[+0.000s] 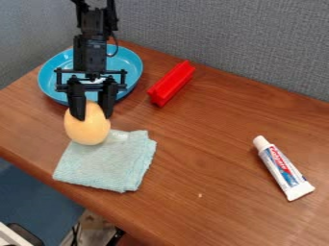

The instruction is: Put the yellow ball on the blue plate

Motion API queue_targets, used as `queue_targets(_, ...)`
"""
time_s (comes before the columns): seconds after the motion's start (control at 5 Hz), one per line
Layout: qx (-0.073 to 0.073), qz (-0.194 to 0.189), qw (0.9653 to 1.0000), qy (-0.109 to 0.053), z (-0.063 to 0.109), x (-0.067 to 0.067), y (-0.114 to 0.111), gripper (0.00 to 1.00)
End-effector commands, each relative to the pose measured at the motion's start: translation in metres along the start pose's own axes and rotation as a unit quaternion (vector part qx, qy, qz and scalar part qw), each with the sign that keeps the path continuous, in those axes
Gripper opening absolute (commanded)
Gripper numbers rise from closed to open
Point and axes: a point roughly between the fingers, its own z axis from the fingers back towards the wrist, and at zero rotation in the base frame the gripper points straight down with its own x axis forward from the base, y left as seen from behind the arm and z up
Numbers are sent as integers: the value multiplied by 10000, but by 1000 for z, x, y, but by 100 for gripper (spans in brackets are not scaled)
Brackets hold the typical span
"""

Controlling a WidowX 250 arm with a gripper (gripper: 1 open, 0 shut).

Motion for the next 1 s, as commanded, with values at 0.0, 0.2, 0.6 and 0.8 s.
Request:
queue_targets(0.0, -137, -43, 9999, -50, 6, 2, -1, 0)
queue_targets(0.2, -134, -56, 9999, -44, 6, 2, -2, 0)
queue_targets(0.6, -128, -82, 9999, -31, 5, 2, -3, 0)
queue_targets(0.8, -120, -86, 9999, -14, 5, 2, -2, 0)
